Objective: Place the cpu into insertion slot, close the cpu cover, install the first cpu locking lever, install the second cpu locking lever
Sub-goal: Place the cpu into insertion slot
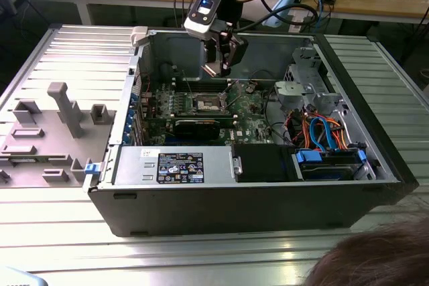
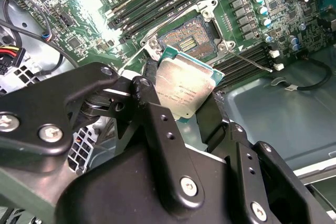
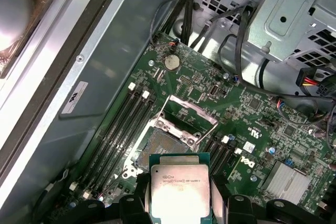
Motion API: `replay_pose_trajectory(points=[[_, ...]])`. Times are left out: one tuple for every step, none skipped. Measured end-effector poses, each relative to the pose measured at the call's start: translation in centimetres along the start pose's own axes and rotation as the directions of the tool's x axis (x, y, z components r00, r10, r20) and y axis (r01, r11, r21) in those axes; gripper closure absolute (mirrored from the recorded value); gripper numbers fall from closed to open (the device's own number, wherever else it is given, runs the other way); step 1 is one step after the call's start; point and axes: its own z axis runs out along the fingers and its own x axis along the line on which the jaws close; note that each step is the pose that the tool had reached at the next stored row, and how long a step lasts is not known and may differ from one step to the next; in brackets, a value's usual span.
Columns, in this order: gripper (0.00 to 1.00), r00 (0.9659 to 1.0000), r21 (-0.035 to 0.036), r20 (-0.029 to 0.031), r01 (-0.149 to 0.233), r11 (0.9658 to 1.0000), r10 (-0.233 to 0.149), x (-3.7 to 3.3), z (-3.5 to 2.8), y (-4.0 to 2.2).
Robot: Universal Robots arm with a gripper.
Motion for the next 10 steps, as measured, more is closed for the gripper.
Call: replay_pose_trajectory(points=[[0.45, 1.0000, 0.0000, 0.0001, -0.002, 1.0000, 0.002, 0.00, 0.00, 0.00], [0.45, 1.0000, 0.0001, 0.0001, -0.004, 1.0000, 0.004, 0.00, 0.00, 0.00], [0.45, 1.0000, 0.0000, 0.0001, -0.006, 1.0000, 0.006, 0.00, 0.00, 0.00], [0.45, 1.0000, 0.0000, 0.0002, -0.008, 1.0000, 0.008, 0.00, 0.00, 0.00], [0.45, 1.0000, 0.0001, 0.0002, -0.009, 1.0000, 0.009, 0.00, 0.00, 0.00], [0.45, 1.0000, 0.0000, 0.0002, -0.009, 1.0000, 0.009, 0.00, 0.00, 0.00], [0.45, 0.9999, 0.0000, 0.0003, -0.010, 0.9999, 0.010, 0.00, 0.00, 0.00], [0.45, 0.9999, 0.0000, 0.0003, -0.011, 0.9999, 0.011, 0.00, 0.00, 0.00], [0.45, 0.9999, 0.0000, 0.0003, -0.011, 0.9999, 0.011, 0.00, 0.00, 0.00], [0.45, 0.9999, 0.0000, 0.0003, -0.012, 0.9999, 0.012, 0.00, 0.00, 0.00]])
